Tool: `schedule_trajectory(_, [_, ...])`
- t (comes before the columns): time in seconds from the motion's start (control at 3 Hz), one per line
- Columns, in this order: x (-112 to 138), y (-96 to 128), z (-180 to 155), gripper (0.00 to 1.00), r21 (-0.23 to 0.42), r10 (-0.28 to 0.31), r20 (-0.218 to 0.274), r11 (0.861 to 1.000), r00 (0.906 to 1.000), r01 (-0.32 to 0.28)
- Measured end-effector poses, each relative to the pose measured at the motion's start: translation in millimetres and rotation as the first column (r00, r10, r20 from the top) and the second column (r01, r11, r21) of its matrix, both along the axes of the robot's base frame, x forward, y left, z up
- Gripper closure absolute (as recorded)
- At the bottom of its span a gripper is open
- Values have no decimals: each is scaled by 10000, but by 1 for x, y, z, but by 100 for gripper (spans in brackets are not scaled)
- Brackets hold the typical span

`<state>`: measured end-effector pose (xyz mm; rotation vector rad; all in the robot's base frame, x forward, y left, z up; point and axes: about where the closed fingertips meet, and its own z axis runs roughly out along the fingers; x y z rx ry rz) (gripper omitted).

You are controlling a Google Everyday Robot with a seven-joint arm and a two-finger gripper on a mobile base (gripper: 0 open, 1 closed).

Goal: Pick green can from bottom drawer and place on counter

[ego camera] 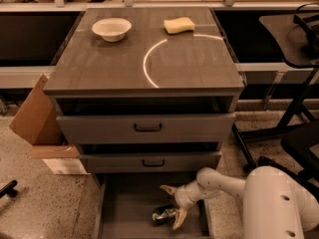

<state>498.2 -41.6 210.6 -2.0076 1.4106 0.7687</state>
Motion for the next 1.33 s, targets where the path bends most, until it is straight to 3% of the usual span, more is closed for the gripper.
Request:
schedule_trajectory(0.67, [-4, 22, -44, 0, -690, 147, 536, 9976, 9985, -110])
schedule_trajectory(1.33, [1, 30, -89, 0, -1448, 157, 577, 9894, 9982, -72])
